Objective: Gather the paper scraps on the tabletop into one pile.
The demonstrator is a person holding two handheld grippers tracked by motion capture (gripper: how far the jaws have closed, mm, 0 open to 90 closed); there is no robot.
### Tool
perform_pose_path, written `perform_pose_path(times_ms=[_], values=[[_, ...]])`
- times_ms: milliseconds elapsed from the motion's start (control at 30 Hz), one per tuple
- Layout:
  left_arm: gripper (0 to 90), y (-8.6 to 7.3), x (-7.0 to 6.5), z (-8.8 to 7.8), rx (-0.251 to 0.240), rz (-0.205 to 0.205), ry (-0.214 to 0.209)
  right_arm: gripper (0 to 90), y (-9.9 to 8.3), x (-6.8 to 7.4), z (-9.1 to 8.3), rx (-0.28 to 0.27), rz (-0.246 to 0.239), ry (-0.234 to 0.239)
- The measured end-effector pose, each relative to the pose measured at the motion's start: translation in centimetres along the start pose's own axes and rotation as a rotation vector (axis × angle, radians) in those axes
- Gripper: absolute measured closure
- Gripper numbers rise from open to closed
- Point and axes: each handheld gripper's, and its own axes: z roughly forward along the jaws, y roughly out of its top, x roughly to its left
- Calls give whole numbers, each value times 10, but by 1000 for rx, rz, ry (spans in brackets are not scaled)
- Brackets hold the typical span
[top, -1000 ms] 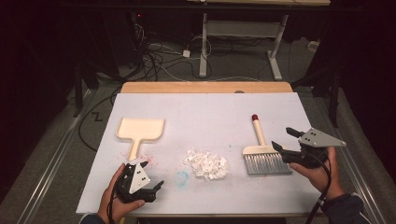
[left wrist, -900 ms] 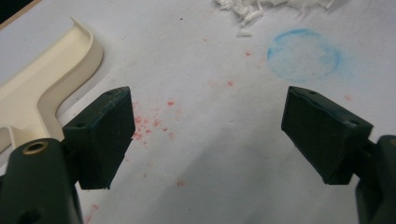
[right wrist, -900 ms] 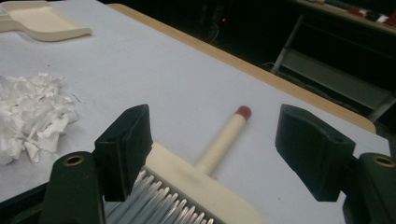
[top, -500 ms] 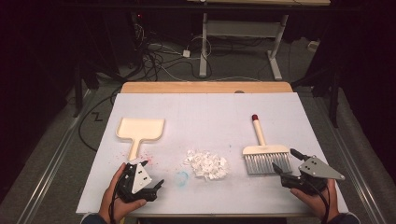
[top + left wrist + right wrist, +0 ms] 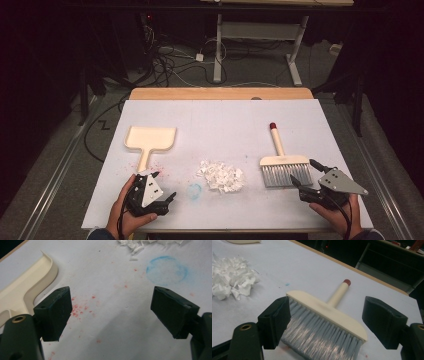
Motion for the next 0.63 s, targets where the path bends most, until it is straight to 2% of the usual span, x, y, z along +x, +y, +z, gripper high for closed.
perform_pose_path(times_ms=[633], values=[[168, 1, 1, 3, 11, -3, -6, 235, -1, -1, 2, 9, -4, 2]])
